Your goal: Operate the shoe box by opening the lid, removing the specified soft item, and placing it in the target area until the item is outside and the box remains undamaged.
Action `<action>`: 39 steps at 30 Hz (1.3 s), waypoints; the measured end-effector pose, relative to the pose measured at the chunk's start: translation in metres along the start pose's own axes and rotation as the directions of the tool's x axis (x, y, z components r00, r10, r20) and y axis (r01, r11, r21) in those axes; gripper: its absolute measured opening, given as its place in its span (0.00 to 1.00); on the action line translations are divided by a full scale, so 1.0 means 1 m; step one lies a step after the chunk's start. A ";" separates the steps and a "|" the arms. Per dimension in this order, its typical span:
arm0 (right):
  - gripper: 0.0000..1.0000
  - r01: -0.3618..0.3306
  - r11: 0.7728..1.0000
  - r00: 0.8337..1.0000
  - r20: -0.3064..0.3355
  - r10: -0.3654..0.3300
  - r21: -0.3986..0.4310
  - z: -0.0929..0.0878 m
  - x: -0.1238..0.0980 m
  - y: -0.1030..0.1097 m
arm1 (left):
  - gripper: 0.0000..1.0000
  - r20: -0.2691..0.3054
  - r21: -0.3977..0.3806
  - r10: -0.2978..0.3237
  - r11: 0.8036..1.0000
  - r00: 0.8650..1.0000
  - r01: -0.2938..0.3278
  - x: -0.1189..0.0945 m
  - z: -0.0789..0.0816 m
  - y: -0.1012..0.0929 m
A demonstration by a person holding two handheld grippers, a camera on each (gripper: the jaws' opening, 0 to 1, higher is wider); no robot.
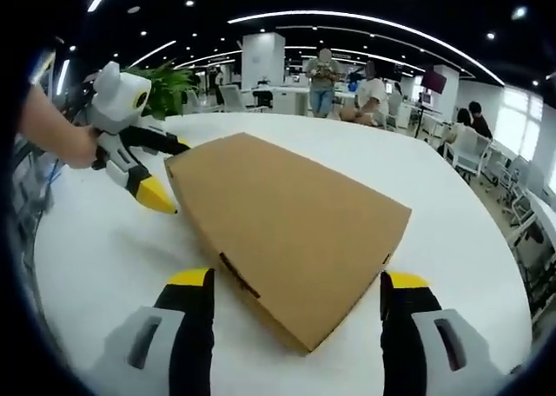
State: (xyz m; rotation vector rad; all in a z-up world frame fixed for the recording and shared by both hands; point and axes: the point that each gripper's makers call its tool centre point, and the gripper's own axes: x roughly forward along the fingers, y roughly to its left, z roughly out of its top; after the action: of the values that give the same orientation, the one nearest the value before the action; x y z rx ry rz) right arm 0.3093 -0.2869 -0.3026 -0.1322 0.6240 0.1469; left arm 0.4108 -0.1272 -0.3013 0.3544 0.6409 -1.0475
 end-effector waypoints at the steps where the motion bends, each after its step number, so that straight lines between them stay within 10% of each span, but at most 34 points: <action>1: 0.78 -0.003 1.000 1.000 -0.001 0.003 0.000 0.000 0.000 0.001 | 0.90 0.004 0.000 0.008 1.000 1.000 -0.008 0.000 0.001 0.001; 6: 0.78 0.032 0.999 0.999 -0.019 -0.032 0.030 0.000 0.006 0.002 | 0.97 0.083 -0.187 0.029 0.982 0.996 -0.013 0.005 0.011 -0.001; 12: 0.78 0.018 0.999 1.000 -0.014 -0.017 0.045 -0.001 0.003 -0.001 | 0.85 0.041 -0.014 0.025 1.000 0.999 -0.025 0.001 -0.004 0.002; 39: 0.77 -0.020 0.999 0.998 -0.062 0.024 0.050 0.001 0.003 0.000 | 0.71 0.001 -0.106 0.084 0.991 0.996 -0.084 -0.011 -0.018 -0.002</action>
State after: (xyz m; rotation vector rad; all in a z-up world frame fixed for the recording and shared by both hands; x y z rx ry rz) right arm 0.3121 -0.2863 -0.3039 -0.0821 0.6912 0.1488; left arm 0.3993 -0.1103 -0.3083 0.2837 0.6679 -0.9303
